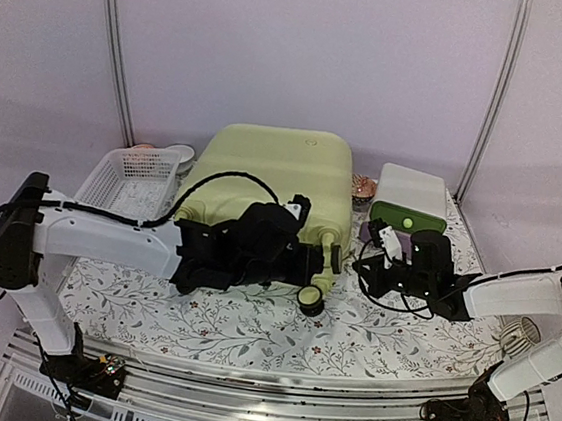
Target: Open, take out, and arrange the luggage
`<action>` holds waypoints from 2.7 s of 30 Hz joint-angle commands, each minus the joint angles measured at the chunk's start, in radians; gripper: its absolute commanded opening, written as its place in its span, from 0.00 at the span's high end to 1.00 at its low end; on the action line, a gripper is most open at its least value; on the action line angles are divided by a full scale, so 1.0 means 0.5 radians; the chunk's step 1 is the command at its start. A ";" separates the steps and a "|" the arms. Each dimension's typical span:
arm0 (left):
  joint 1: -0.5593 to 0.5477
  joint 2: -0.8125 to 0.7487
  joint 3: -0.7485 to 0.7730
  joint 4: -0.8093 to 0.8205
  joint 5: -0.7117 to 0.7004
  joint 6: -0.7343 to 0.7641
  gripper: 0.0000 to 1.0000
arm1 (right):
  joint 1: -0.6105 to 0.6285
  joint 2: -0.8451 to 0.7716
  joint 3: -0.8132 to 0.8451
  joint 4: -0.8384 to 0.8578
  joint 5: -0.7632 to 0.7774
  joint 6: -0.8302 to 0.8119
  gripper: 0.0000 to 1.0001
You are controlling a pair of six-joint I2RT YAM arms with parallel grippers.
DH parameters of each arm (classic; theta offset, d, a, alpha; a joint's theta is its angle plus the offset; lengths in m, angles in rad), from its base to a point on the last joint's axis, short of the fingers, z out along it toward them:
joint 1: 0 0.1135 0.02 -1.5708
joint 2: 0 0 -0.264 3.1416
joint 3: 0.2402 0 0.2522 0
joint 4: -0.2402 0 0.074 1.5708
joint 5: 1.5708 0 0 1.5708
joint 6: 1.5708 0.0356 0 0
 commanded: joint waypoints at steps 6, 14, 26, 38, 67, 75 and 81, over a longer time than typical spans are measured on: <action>0.089 -0.694 -0.445 -0.251 0.173 0.254 1.00 | -0.112 0.102 0.225 0.027 -0.196 -0.195 0.97; 0.099 -1.278 -0.819 -0.429 0.322 0.137 1.00 | -0.112 0.384 0.509 -0.059 -0.059 -0.167 0.97; 0.112 -1.811 -1.058 -0.761 0.268 -0.072 1.00 | -0.393 0.555 0.787 -0.221 0.324 0.036 0.97; 0.115 -1.909 -1.083 -0.739 0.524 0.079 0.46 | -0.429 0.446 0.900 -0.450 0.120 -0.134 0.53; 1.711 -1.881 -1.370 -0.112 1.444 -0.179 0.02 | -0.624 1.253 2.459 -1.413 -1.531 0.360 0.02; 1.780 -1.575 -1.338 0.184 1.569 -0.051 0.02 | -0.521 1.199 2.420 -1.472 -1.580 0.260 0.02; 1.780 -1.205 -1.195 0.344 1.820 0.083 0.05 | -0.428 1.042 2.239 -1.535 -1.676 0.112 0.06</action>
